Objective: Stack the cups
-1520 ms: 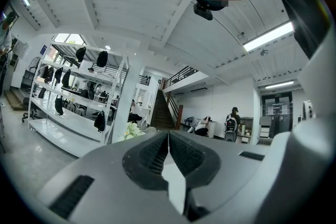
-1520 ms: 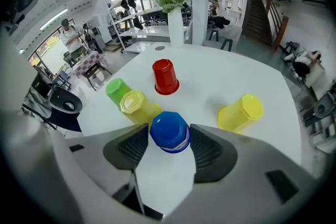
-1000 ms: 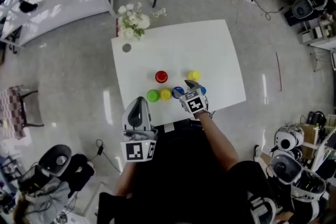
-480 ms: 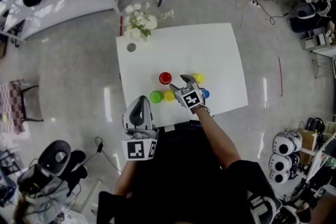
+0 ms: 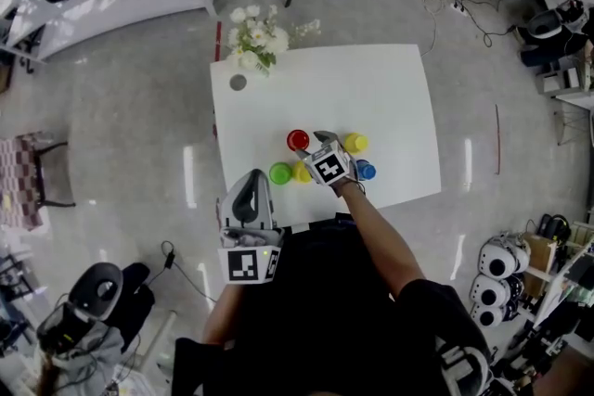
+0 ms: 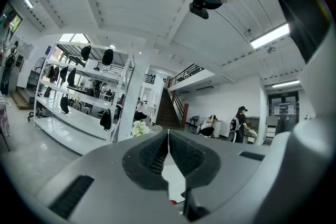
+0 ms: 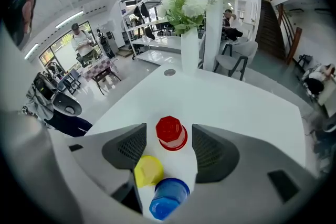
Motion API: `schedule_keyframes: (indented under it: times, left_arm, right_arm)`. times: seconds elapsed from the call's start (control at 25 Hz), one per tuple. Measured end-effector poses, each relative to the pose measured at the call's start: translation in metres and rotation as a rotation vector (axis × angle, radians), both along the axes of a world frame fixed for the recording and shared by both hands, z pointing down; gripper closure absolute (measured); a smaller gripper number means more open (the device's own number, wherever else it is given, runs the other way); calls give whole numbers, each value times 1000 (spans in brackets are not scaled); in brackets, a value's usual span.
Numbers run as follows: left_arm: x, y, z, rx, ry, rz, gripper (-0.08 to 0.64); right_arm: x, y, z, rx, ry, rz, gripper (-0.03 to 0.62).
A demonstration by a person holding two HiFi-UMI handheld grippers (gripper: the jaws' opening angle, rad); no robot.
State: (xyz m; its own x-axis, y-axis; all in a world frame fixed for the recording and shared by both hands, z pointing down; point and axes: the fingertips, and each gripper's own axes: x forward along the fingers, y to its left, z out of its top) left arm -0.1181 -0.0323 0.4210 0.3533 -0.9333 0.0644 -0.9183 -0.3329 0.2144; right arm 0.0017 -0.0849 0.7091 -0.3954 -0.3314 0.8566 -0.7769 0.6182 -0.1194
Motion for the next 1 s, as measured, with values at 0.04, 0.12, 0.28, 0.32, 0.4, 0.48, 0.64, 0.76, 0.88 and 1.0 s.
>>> schedule_keyframes:
  times: [0.04,0.12,0.28,0.32,0.4,0.48,0.64,0.76,0.88,1.0]
  left_arm:
    - [-2,-2,1,-3,1,-4,537]
    - [-5,-7,4,-12,-2,-11,537]
    - [-10,-15,7,-25,7,-22,538]
    - [-11,-16,7,-30,13,-26,537]
    - [-15,-19,9,-28,7,-34,537]
    - [-16,-23,11,-29,1,-38,537]
    - [-17,-28,14,-48,6,-46,537]
    - [-21,-27,15,-36,-1,-55,537]
    - [-22,-25,14,-41,10,-68,537]
    - [-22,-22,14,-44,5,-70,537]
  right_arm:
    - [-2,-1,3,-10,6,-6,304]
    - [-5,-4,9,-26,21,-18,304]
    - [-8,-7,25,-63,53,-41,304]
    - [-10,-7,27,-67,55,-51,304]
    - [-14,-8,30,-70,63,-70,304]
    - [-12,-8,36,-76,88,-85,304]
    - [-13,-8,45,-107,101,-100,310]
    - [-18,-6,42,-113,100,-115,354]
    - [-20,-7,41,-108,95,-116,356]
    - [-19,-5,38,-103,94,-120,356]
